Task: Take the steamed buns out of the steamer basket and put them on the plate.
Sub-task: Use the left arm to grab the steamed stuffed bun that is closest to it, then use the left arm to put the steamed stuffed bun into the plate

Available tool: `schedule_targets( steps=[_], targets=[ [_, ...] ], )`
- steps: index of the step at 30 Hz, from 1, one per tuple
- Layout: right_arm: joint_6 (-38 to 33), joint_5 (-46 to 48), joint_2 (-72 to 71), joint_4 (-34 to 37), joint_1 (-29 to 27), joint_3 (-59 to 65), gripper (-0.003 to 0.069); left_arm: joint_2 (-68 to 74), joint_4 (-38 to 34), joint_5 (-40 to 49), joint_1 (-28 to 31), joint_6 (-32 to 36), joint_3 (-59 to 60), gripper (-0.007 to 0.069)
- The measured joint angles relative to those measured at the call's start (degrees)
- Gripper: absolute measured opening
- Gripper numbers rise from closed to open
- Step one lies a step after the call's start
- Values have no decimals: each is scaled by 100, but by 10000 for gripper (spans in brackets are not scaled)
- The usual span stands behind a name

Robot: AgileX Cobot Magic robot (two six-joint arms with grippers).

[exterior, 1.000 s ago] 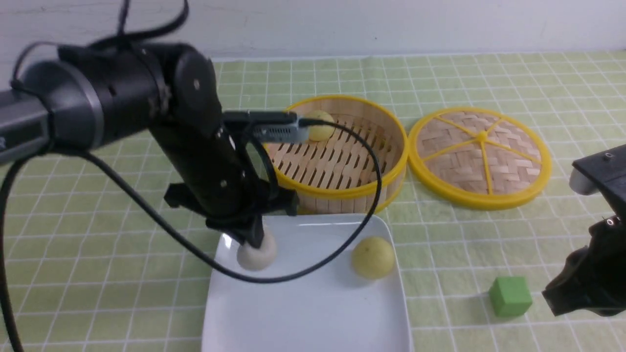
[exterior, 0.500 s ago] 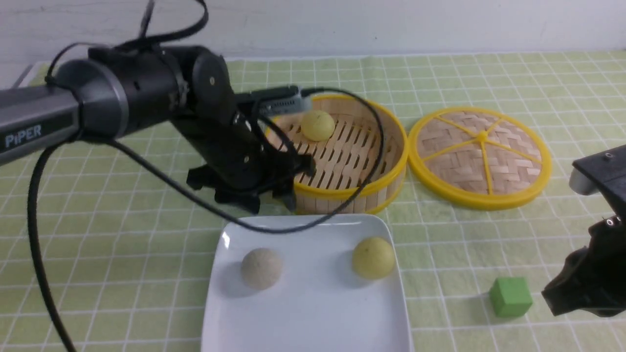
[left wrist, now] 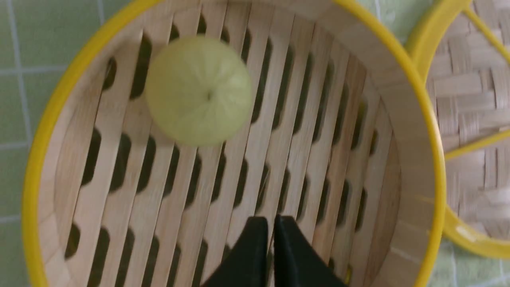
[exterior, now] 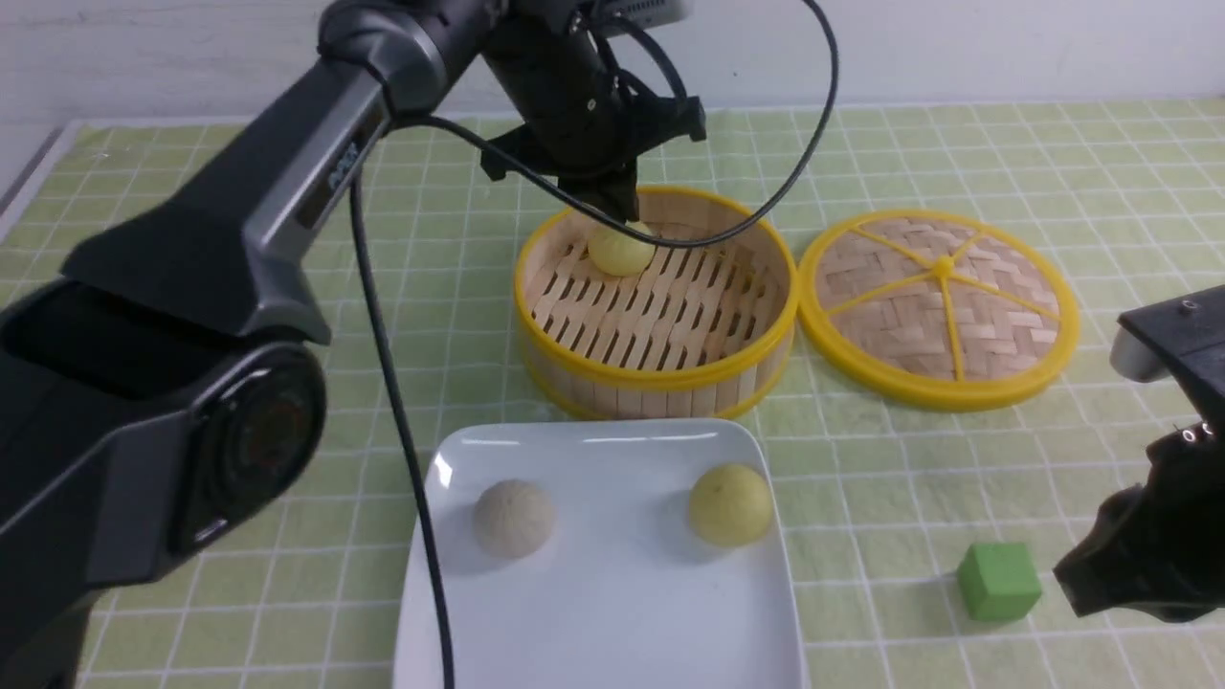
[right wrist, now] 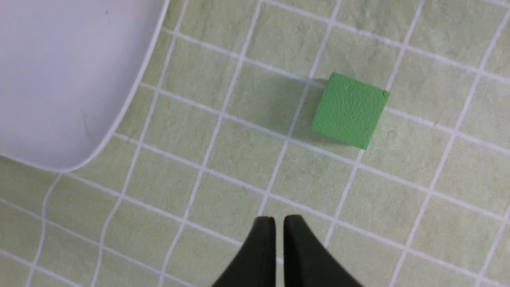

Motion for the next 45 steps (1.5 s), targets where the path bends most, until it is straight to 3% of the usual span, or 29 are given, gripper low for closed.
schedule_targets(
  steps=[1, 5, 8, 13, 16, 19, 22, 25, 27, 33, 39, 45],
  targets=[
    [0, 0, 0, 0, 0, 0, 52, 36, 16, 0, -1, -35, -48, 101],
    [0, -32, 0, 0, 0, 0, 59, 602, 361, 0, 1, -258, -682, 302],
    [0, -54, 0, 0, 0, 0, 63, 786, 578, -48, 6, -282, -727, 400],
    [0, -83, 0, 0, 0, 5, 69, 1003, 749, -371, 6, -287, -734, 460],
    [0, -88, 0, 0, 0, 5, 74, 1076, 907, -370, 6, -280, -734, 442],
    [0, -88, 0, 0, 0, 5, 78, 1072, 1071, -358, 6, -133, -745, 367],
    [0, -71, 0, 5, 0, 5, 80, 1110, 1097, -336, 6, 37, -745, 272],
    [0, -35, 0, 7, 0, 5, 84, 1209, 1103, -255, 6, 187, -755, 76],
    [0, 14, 0, 18, 0, 5, 87, 1221, 1062, -218, 6, 199, -774, 34],
    [0, 81, 0, 18, 0, 5, 92, 937, 996, -2, 0, 213, -823, 18],
    [0, 154, 0, 24, 0, 5, 97, -474, 870, -2, 0, 432, -740, 18],
    [0, 176, 0, 24, 0, 5, 102, -2196, 160, -2, 0, 612, 1125, 18]
  ],
)
